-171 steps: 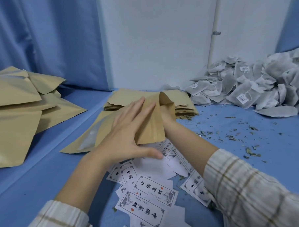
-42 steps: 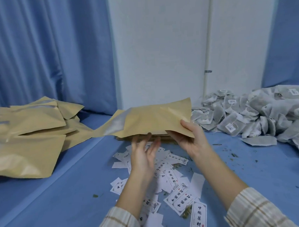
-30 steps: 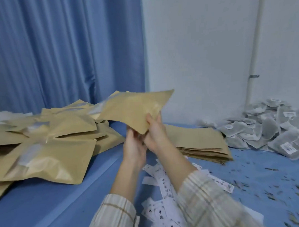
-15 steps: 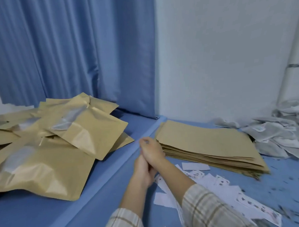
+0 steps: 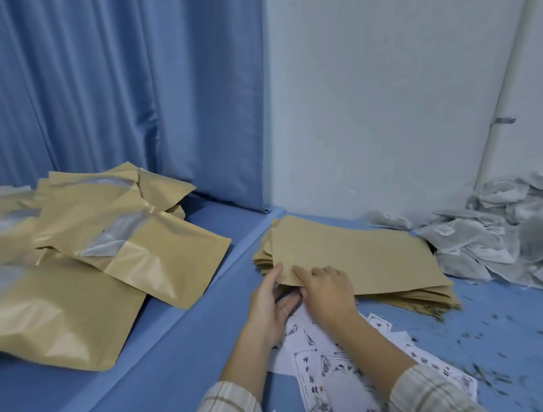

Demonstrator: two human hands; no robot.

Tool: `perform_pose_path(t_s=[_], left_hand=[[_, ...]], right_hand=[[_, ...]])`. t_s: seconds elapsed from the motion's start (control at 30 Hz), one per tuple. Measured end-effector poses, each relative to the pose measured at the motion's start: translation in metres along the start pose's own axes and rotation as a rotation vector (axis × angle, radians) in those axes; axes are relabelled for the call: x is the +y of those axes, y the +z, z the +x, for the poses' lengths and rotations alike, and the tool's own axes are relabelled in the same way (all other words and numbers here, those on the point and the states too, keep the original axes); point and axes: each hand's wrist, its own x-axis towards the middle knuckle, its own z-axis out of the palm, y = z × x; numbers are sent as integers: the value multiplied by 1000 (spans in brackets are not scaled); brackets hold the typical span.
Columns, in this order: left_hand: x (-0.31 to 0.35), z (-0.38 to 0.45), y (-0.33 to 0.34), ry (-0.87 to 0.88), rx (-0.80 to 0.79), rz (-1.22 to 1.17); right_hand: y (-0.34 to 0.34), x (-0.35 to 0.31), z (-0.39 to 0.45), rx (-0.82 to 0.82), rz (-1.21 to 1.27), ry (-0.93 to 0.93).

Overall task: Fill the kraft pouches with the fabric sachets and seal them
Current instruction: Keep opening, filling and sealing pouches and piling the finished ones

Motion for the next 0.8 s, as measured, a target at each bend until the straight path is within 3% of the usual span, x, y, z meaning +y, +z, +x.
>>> perform_pose_path(t_s=[0.1, 0.27, 0.4, 0.57, 0.67, 0.73, 0.8], left_hand=[[1, -18, 13, 12, -64, 56], [-2, -48, 34, 279, -14, 136], [-3, -80, 45, 667, 98, 583], [-6, -129, 71, 1059, 128, 1161], [-27, -160, 95, 1205, 385, 1529], [-45, -178, 108, 1142, 397, 1718], [-70, -180, 113, 1000, 237, 1825]], right_hand=[[-21, -2, -24, 198, 112, -103], [-51, 1, -44, 63, 402, -85], [-92, 0, -54, 27, 817, -34], [-164, -2, -66, 68, 1682, 192], [-183, 12, -81, 228, 1627, 269], [-178, 31, -96, 307, 1539, 387], [-165, 55, -112, 273, 1487, 518]])
